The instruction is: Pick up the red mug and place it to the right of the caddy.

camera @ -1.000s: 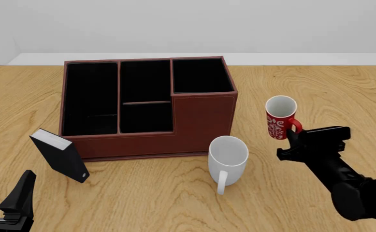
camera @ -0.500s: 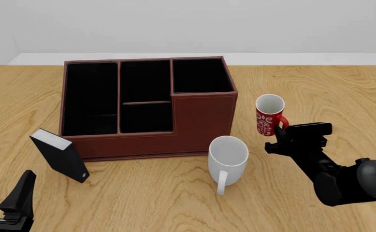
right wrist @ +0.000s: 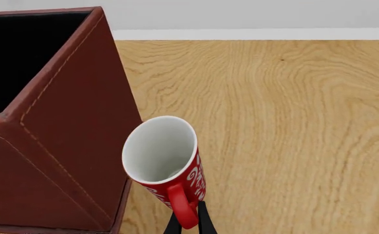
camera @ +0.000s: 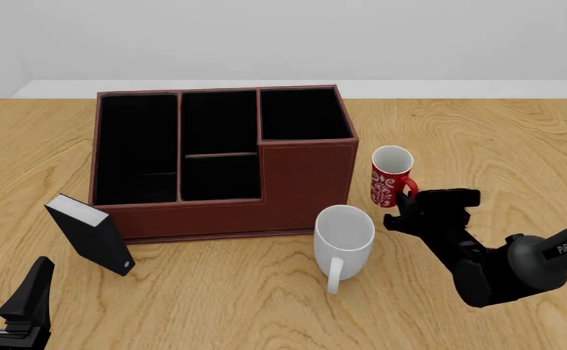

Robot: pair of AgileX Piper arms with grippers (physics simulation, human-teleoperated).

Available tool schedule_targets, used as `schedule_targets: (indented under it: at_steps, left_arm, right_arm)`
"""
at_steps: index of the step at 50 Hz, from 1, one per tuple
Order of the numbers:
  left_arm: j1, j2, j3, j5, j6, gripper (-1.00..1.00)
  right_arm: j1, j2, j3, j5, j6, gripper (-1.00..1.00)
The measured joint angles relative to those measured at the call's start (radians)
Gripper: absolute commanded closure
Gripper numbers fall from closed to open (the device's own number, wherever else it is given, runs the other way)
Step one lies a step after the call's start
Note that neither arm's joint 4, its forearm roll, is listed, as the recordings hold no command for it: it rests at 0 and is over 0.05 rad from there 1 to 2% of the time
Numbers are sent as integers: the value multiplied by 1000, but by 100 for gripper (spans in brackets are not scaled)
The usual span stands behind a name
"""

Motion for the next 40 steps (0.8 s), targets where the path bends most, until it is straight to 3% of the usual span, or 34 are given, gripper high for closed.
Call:
schedule_targets:
  at_steps: [18,40]
  left_arm:
    - [0,0,0,0,0,-100]
    - [0,0,0,0,0,-100]
  right_arm:
    - [17,81,-34,-33,71,100]
    - [-20,159,-79,-36,96,100]
